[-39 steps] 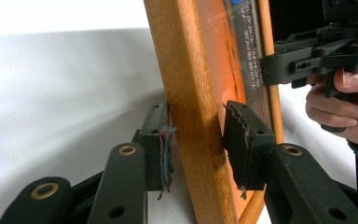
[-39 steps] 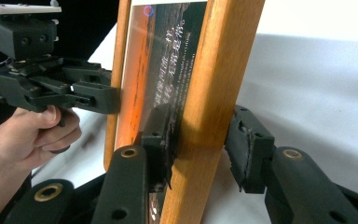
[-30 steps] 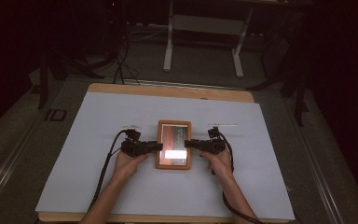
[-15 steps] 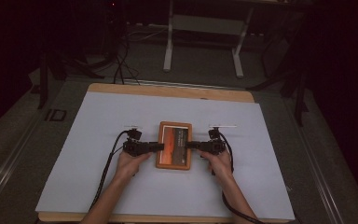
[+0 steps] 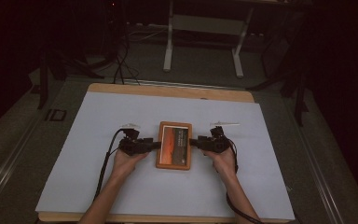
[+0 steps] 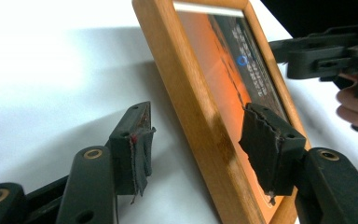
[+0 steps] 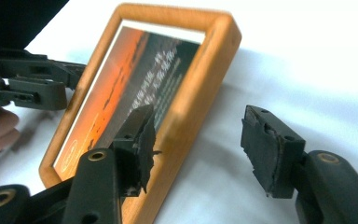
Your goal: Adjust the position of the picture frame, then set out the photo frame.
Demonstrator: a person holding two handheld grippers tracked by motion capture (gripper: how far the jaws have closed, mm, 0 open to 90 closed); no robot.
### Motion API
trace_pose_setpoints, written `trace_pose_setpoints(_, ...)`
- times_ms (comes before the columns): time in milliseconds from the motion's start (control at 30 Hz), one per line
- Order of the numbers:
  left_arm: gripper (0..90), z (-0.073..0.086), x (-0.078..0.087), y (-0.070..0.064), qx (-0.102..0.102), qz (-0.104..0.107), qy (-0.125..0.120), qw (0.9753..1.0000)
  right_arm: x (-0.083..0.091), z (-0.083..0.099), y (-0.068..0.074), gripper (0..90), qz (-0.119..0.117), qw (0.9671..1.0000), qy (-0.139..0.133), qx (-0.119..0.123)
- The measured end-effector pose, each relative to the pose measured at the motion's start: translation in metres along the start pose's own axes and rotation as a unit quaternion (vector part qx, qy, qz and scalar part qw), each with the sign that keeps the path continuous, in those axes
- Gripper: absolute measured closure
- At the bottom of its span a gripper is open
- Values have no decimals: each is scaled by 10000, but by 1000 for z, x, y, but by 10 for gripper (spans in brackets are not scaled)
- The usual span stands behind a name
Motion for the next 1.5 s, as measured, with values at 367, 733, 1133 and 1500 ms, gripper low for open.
trace_pose_setpoints(367, 433, -13, 25, -7, -487, -221, -572, 9969, 12, -18, 14, 451, 624, 9909, -278, 1163)
trace_pose_setpoints(733, 431, -13, 39, -21, -838, -340, -730, 9932, -7, -39, 26, 664, 893, 9752, -262, 2008)
trace_pose_setpoints(1133, 433, -8, 39, -24, -893, -349, -630, 9934, -23, -46, 26, 900, 1027, 9723, -229, 2090)
trace_pose_setpoints(1500, 448, -5, 35, -28, -976, -374, -570, 9929, -33, -42, 19, 900, 1077, 9749, -131, 1946)
Point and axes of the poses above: each handheld gripper's, and its own axes: x roughly backward along the jaws, z roughly out of its underside, y roughly to its left, the point moved 7 cm from there along -x, roughly forward along the jaws, and after that the axes turned 5 degrees about x, right-handed, at the moved point
